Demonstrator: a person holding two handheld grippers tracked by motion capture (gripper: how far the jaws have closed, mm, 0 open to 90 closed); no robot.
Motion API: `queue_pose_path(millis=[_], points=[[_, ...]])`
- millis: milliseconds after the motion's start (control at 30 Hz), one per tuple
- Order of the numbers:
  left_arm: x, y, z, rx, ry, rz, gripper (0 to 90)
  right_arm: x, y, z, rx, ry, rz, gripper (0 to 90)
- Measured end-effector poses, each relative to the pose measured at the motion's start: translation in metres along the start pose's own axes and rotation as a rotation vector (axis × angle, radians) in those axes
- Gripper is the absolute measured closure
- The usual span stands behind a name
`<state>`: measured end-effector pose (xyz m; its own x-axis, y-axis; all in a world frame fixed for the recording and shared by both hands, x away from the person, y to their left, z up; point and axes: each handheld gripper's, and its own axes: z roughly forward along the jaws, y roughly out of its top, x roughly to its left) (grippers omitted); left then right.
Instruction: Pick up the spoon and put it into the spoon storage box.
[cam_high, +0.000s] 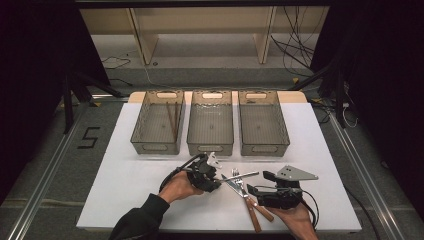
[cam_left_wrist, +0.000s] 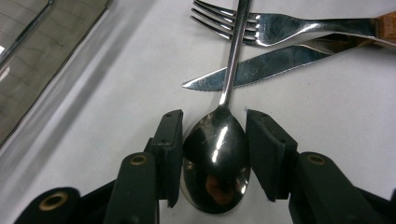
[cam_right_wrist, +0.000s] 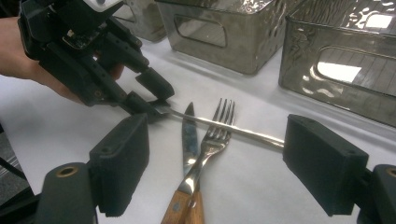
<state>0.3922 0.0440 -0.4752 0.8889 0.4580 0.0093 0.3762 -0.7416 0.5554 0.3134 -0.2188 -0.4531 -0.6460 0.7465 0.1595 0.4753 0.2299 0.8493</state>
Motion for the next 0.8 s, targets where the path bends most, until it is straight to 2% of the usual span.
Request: queue_pose_path(millis=[233, 533, 800], points=[[-0.0001, 0.0038, 0.0003, 0.025, 0.005, -0.009, 58.0, 0.0003, 0.0002, -0.0001, -0.001, 0.0, 0.001, 23.6], [0.0029, 0.0059, -0.0008, 0.042, -0.029, -0.058, 58.6, -0.0002, 0.0001, -0.001, -0.002, 0.001, 0.003, 23.6], [0.0055, 0.0062, -0.0018, 0.047, -0.03, -0.086, 59.4, -0.0002, 0.0003, -0.0011, -0.003, 0.0, 0.004, 23.6]])
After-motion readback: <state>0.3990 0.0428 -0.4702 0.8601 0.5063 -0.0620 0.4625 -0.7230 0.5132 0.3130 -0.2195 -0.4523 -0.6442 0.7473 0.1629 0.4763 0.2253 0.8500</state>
